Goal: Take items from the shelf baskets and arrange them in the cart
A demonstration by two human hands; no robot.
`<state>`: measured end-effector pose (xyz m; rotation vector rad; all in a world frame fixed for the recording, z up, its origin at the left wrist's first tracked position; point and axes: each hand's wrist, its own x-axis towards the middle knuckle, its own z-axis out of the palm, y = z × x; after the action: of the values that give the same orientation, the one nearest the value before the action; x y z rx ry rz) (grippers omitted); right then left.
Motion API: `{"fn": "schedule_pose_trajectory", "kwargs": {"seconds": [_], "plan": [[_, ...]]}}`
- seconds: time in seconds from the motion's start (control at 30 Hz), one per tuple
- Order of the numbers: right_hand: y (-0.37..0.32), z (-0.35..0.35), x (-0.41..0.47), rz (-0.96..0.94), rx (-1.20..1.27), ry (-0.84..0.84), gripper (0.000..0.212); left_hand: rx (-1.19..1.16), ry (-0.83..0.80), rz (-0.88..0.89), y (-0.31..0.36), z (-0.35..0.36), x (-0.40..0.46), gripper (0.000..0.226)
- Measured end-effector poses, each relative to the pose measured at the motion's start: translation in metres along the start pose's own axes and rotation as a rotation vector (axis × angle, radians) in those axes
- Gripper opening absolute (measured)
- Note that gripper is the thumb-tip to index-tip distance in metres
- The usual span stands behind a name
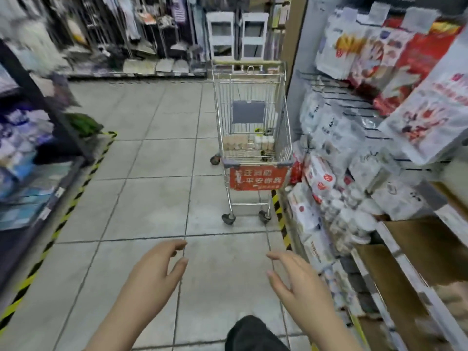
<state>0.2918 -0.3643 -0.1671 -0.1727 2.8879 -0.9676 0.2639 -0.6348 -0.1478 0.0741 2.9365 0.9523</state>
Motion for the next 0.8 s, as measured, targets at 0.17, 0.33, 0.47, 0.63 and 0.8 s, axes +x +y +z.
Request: {"fn": "schedule_pose_trajectory", "kwargs": {"seconds": [0.17, 0.33, 0.47, 0.63, 0.8], "plan": [[0.022, 0.002, 0.09, 0.089, 0.007, -0.015, 0.03, -0.055, -0.004, 0.043, 0.001, -0.008, 0.087, 0.03], [0.017, 0.001, 0.204, 0.092, 0.036, -0.024, 0.028, -0.061, 0.036, 0.001, -0.016, -0.036, 0.182, 0.029], [-0.007, 0.003, 0.299, 0.005, 0.043, -0.051, 0.028, -0.054, 0.121, -0.099, -0.041, -0.06, 0.245, 0.029], [-0.037, 0.007, 0.395, -0.101, 0.047, -0.108, 0.033, -0.096, 0.119, -0.231, -0.078, -0.071, 0.3, 0.027], [-0.043, 0.018, 0.48, -0.059, 0.136, -0.077, 0.03, -0.087, 0.056, -0.3, -0.115, -0.084, 0.381, 0.028]]}}
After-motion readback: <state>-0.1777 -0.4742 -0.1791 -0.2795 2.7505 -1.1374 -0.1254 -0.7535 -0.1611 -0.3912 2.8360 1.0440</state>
